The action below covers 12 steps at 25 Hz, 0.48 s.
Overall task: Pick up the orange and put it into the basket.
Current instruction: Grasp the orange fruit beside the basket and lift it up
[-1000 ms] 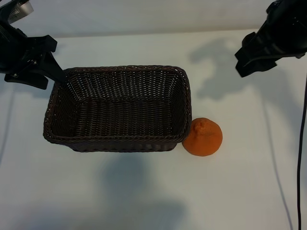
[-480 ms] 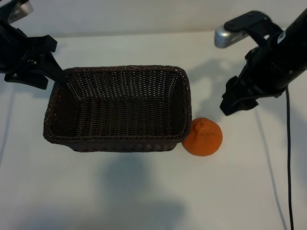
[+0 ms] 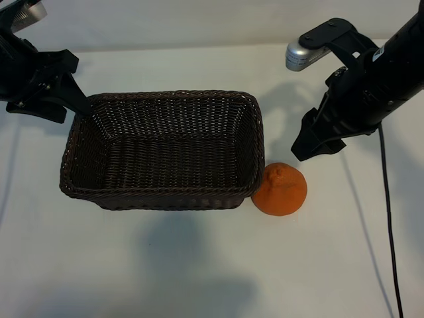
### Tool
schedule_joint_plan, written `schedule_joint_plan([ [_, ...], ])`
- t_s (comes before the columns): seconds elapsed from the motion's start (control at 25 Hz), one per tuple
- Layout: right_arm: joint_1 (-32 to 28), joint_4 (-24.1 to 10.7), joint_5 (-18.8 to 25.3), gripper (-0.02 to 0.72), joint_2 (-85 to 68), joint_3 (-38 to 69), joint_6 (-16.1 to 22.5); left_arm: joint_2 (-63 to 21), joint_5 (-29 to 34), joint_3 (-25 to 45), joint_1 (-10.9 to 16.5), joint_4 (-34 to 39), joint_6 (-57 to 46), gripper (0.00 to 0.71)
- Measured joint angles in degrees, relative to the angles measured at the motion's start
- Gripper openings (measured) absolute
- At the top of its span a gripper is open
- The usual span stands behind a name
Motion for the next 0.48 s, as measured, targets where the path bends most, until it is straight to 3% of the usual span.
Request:
schedule_joint_plan([
  [0.36, 3.12, 0.21, -8.64, 0.567, 2.38, 5.74, -13.78, 0.00, 0.00, 0.00, 0.00, -1.43, 0.57, 0.496],
  [0.48, 3.17, 0.21, -11.52, 0.563, 2.38, 7.45, -15.98, 0.00, 0.00, 0.00, 0.00, -1.48, 0.59, 0.495],
])
